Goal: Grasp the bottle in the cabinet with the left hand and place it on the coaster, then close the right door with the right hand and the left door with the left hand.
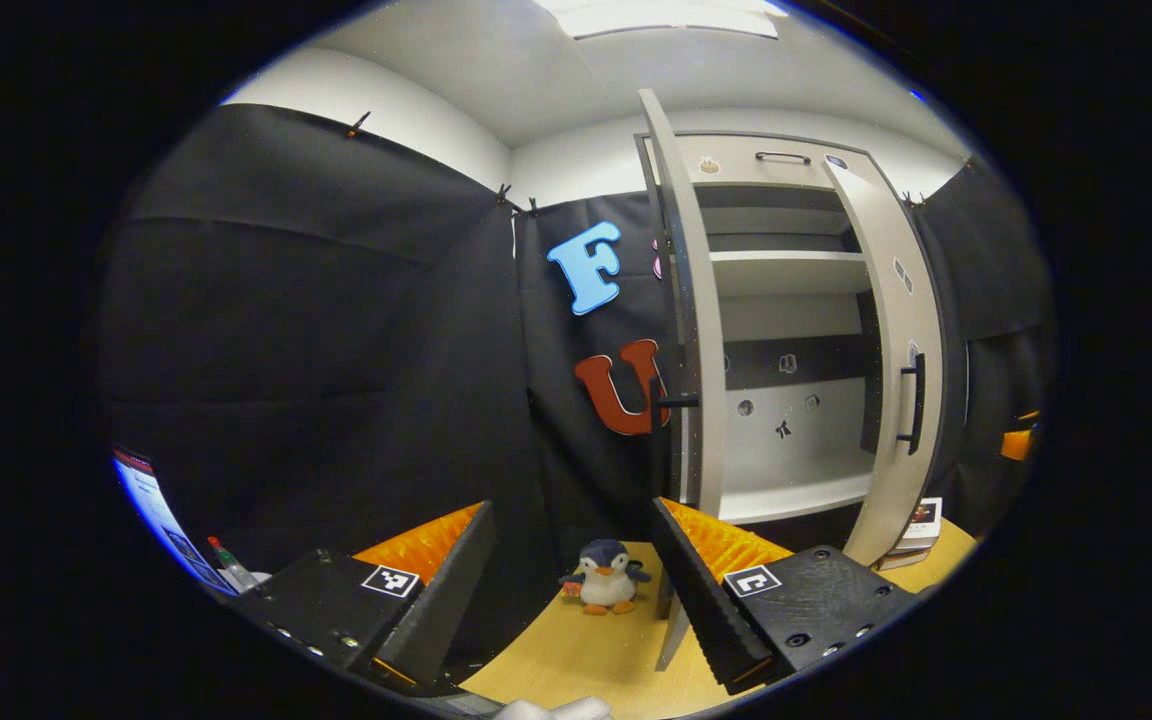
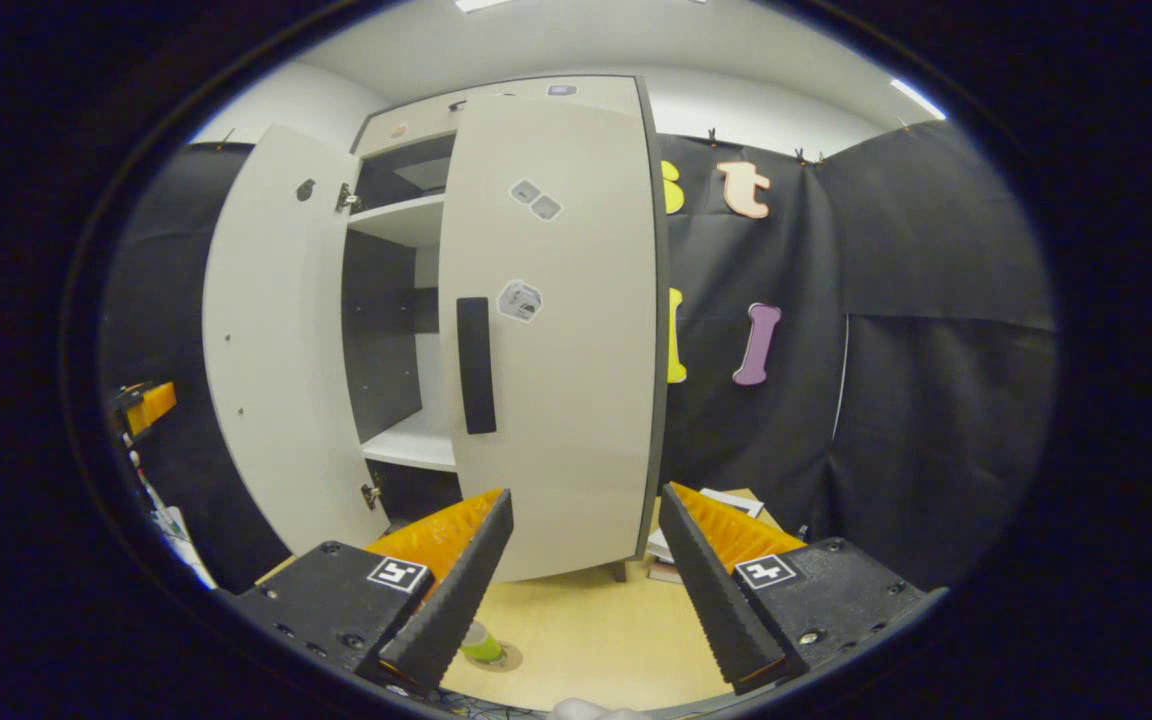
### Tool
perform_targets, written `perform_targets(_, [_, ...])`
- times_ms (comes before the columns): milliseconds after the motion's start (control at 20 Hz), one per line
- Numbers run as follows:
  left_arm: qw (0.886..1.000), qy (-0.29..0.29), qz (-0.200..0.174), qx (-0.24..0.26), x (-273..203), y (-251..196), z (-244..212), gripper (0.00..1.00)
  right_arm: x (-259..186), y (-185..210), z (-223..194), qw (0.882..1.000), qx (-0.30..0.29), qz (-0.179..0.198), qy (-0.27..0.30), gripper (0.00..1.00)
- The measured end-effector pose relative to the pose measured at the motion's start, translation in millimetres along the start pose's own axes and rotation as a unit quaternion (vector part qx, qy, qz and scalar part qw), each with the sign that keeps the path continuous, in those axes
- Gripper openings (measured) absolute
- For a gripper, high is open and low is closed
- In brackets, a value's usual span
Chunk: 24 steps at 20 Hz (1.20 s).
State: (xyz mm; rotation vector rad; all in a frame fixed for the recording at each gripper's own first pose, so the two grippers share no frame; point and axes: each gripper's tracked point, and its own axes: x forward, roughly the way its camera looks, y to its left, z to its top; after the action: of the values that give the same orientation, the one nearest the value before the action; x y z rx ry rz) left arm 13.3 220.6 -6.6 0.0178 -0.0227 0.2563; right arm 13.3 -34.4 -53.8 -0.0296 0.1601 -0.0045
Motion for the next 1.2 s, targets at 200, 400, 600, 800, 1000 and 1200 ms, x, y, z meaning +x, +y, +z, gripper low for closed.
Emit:
perform_targets(200, [1.0,-0.011,-0.008,-0.003,47.0,6.3,12.3,0.95,-12.0,-5.3,2.3,1.0,0.004,-0.008,0.0,0.97])
perform_targets(400, [1.0,-0.009,-0.02,-0.023,84.1,1.9,17.7,0.95,-22.7,-10.6,3.0,1.0,0.0,-0.018,-0.001,0.97])
perform_targets(600, [1.0,-0.003,-0.02,-0.019,91.6,-1.5,10.5,0.94,-26.5,-10.7,-2.8,1.0,0.003,-0.017,0.007,0.97])
perform_targets(800, [1.0,-0.009,-0.023,-0.008,88.2,-4.9,11.9,0.94,-25.5,-4.2,-5.7,1.0,0.005,-0.006,0.012,0.97])
perform_targets(1000, [1.0,-0.012,-0.024,0.004,85.0,-8.1,15.7,0.92,-28.3,1.7,-1.5,1.0,0.005,0.005,0.005,0.97])
perform_targets(1200, [0.999,-0.009,-0.039,0.001,79.3,-27.6,20.9,0.91,-31.8,2.1,-3.6,1.0,0.005,0.01,0.004,0.97])
